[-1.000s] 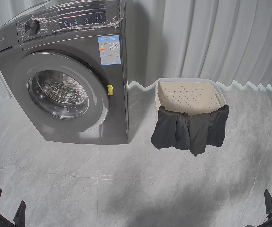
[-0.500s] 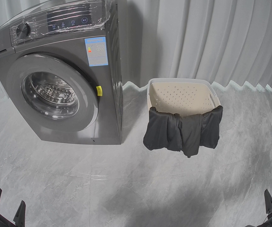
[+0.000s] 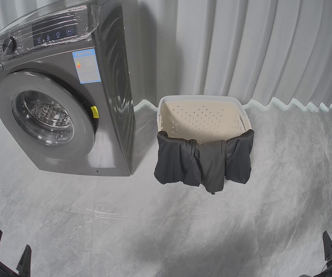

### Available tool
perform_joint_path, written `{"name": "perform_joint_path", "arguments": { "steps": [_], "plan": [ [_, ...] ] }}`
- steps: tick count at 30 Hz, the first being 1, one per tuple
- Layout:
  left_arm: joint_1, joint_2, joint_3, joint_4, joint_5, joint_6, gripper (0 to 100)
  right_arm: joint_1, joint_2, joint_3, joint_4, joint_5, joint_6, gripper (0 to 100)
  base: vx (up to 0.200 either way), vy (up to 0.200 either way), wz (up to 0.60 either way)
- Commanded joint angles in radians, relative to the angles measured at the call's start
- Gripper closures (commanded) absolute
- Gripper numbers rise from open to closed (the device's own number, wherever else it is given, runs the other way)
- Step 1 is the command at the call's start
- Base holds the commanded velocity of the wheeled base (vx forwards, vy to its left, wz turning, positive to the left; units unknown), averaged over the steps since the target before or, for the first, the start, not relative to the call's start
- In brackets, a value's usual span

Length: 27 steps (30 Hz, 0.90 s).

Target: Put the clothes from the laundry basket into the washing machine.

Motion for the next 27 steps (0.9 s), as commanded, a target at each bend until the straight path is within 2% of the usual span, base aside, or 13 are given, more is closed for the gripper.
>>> {"name": "perform_joint_path", "arguments": {
  "steps": [1,5,14,27],
  "plan": [
    [-0.001,-0.018,0.016,0.000,0.000,0.001,0,0.000,-0.016,0.018,0.000,0.000,0.000,0,0.000,-0.200,0.00],
    [-0.001,-0.018,0.016,0.000,-0.002,0.001,0,0.000,-0.016,0.018,0.000,0.000,0.000,0,0.000,-0.200,0.00],
    [0.001,-0.018,0.016,0.000,-0.002,0.002,0,0.000,-0.016,0.018,0.000,0.000,0.000,0,0.000,0.000,0.00],
    [-0.001,-0.018,0.016,-0.001,0.000,-0.001,0,0.000,-0.016,0.018,0.000,0.000,0.000,0,0.200,0.000,0.00]
  ]
}}
